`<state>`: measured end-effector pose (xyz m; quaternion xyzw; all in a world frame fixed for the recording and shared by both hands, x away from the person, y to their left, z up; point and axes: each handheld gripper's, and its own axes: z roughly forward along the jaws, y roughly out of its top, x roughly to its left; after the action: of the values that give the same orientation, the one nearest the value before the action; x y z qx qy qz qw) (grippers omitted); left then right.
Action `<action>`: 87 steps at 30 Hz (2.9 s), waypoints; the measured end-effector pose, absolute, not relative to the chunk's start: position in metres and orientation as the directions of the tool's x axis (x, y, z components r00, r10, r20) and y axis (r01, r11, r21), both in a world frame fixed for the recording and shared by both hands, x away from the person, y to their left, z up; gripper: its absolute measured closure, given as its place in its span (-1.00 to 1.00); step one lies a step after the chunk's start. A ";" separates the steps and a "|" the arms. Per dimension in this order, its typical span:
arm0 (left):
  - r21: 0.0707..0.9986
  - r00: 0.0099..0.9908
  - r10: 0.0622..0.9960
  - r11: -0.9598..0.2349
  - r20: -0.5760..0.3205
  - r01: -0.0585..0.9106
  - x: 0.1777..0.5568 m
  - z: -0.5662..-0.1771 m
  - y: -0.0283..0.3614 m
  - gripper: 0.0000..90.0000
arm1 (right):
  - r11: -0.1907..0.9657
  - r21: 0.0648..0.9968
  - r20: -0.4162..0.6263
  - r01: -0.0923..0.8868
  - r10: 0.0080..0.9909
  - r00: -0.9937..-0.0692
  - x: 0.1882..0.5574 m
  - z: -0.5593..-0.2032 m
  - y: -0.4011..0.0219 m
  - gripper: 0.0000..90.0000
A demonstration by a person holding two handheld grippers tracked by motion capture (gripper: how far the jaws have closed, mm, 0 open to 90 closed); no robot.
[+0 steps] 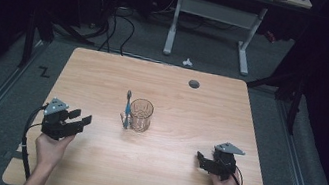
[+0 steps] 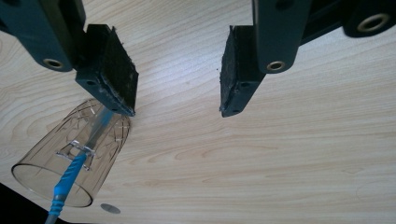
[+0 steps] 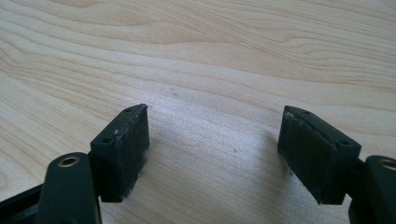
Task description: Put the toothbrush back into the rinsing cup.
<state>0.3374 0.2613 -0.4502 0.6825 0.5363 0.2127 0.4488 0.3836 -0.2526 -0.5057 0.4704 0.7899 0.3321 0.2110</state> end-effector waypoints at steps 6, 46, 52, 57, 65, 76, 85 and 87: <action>0.834 0.329 0.924 -0.022 -0.194 0.552 0.337 -0.456 0.261 0.04 | 0.337 0.723 -0.021 0.603 0.883 -0.469 0.384 -0.506 -0.253 -0.44; 0.770 0.323 0.938 -0.112 -0.126 0.628 0.358 -0.501 0.242 0.02 | 0.337 0.723 -0.021 0.603 0.883 -0.468 0.384 -0.506 -0.253 -0.44; 0.772 0.338 0.939 -0.168 -0.064 0.613 0.359 -0.504 0.235 0.02 | 0.337 0.723 -0.021 0.603 0.883 -0.468 0.384 -0.506 -0.253 -0.44; 0.774 0.338 0.939 -0.168 -0.063 0.611 0.360 -0.506 0.233 0.02 | 0.336 0.723 -0.021 0.603 0.883 -0.468 0.384 -0.506 -0.253 -0.44; 0.770 0.334 0.941 -0.170 -0.058 0.614 0.363 -0.509 0.231 0.02 | 0.337 0.723 -0.021 0.603 0.883 -0.468 0.384 -0.506 -0.253 -0.44; 0.763 0.336 0.941 -0.199 -0.026 0.615 0.364 -0.511 0.230 -0.01 | 0.337 0.723 -0.021 0.603 0.883 -0.469 0.384 -0.506 -0.253 -0.44; 0.757 0.340 0.941 -0.213 -0.012 0.618 0.364 -0.511 0.226 -0.19 | 0.336 0.723 -0.020 0.603 0.883 -0.468 0.383 -0.506 -0.253 -0.44; 0.757 0.339 0.941 -0.213 -0.012 0.618 0.364 -0.511 0.226 -0.19 | 0.336 0.723 -0.020 0.603 0.883 -0.468 0.383 -0.506 -0.253 -0.44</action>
<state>0.3637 0.2257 -0.5112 0.7426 0.5248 0.2346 0.3437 0.3834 -0.2527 -0.5057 0.4707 0.7897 0.3324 0.2107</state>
